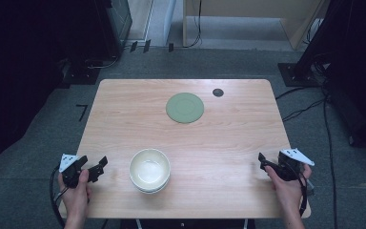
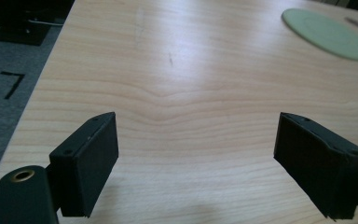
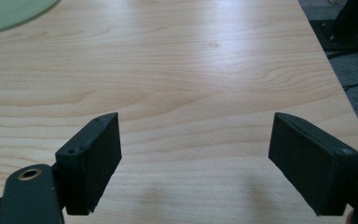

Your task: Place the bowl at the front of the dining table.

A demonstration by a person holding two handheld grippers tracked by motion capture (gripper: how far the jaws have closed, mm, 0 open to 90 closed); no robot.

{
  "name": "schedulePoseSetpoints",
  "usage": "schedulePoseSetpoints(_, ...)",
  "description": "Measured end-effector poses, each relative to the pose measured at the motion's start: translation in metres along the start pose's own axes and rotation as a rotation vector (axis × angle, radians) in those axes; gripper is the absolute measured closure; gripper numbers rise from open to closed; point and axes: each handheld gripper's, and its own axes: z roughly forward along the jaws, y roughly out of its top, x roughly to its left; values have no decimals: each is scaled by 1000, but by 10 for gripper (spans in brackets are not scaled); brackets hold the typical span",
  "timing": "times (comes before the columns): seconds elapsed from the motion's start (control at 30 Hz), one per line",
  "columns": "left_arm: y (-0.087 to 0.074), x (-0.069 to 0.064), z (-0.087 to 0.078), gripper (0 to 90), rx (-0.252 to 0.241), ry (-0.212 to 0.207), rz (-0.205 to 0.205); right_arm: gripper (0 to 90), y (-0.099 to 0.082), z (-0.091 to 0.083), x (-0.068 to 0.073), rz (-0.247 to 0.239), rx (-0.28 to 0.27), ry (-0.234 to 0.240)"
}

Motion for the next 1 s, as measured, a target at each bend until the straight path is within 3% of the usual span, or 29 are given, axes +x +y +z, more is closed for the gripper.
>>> schedulePoseSetpoints(0.23, 15, -21, -15, 137, -55, -70, 13, 161, 6, -5, 13, 10, -41, 32)
schedulePoseSetpoints(0.43, 28, -44, -27, 149, -89, -152, 39, 173, 17, -13, 30, -8, -87, 103)
schedulePoseSetpoints(0.5, 32, -54, -31, 153, -94, -180, 57, 229, 20, -15, 39, -29, -106, 125)
schedulePoseSetpoints(0.6, 34, -68, -38, 228, -116, -236, 78, 302, 24, -20, 55, -43, -135, 178)
schedulePoseSetpoints(0.63, 34, -68, -38, 235, -116, -236, 78, 302, 24, -20, 55, -43, -135, 178)
schedulePoseSetpoints(0.67, 35, -73, -39, 238, -120, -257, 83, 320, 27, -24, 67, -49, -147, 210)
schedulePoseSetpoints(0.77, 36, -85, -42, 252, -121, -301, 104, 367, 31, -27, 82, -59, -150, 262)
schedulePoseSetpoints(0.87, 35, -95, -43, 285, -122, -321, 125, 381, 34, -28, 97, -67, -136, 320)
schedulePoseSetpoints(1.0, 32, -109, -42, 285, -124, -294, 169, 414, 37, -27, 120, -97, -127, 369)
